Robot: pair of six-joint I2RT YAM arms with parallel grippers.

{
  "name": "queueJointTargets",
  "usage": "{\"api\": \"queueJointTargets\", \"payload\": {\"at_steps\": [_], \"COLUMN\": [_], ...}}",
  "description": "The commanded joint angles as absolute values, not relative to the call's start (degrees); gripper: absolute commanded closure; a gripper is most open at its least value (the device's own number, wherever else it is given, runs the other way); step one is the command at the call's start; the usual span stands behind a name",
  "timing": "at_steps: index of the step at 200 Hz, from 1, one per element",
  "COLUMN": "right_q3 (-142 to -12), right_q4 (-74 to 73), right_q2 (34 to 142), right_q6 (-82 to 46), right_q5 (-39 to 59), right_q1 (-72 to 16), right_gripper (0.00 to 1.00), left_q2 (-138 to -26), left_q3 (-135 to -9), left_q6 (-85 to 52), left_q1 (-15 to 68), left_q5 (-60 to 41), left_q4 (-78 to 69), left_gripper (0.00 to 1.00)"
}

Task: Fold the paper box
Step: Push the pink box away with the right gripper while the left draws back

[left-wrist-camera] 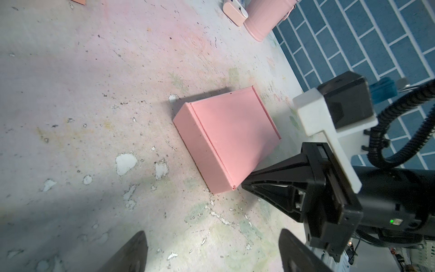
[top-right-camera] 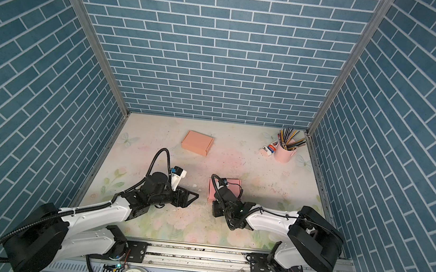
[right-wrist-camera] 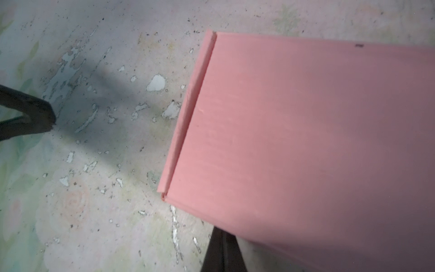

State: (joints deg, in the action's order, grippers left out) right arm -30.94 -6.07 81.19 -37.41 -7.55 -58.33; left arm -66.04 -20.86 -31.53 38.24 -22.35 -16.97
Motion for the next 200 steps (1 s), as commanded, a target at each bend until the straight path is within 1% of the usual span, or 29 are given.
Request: {"api": "queueJointTargets", "payload": {"at_steps": [1,17,56,118,200], "right_q3": [-32.94,-33.77,-32.95,-34.09,-37.84], "right_q4": [-5.53,-4.58,-5.56,-5.08,-2.99], "right_q2": [83.11,83.82,83.33,83.93,86.07], "right_q6": [-36.04,-35.06,-33.81,-30.61,-25.33], "right_q5": [-9.81,-10.79,-8.84,-8.77,-8.03], "right_q1": [-57.43,-56.83,-53.25,-50.61,-45.68], "right_gripper": [0.99,0.98,0.98,0.98,0.97], "left_q2": [-64.66,-64.05,-62.88,-63.28,-61.36], "left_q3": [-20.09,-20.13,-19.54,-19.59,-19.12], "left_q6": [-31.39,-31.29,-31.21,-31.78,-31.90], "left_q1": [37.38,37.12,36.62,36.52,36.02], "left_q5": [-22.20,-22.20,-22.17,-22.55,-21.11], "left_q4": [-16.17,-15.58,-14.94,-15.55,-15.01], "left_gripper": [0.12,0.12,0.12,0.12,0.12]}}
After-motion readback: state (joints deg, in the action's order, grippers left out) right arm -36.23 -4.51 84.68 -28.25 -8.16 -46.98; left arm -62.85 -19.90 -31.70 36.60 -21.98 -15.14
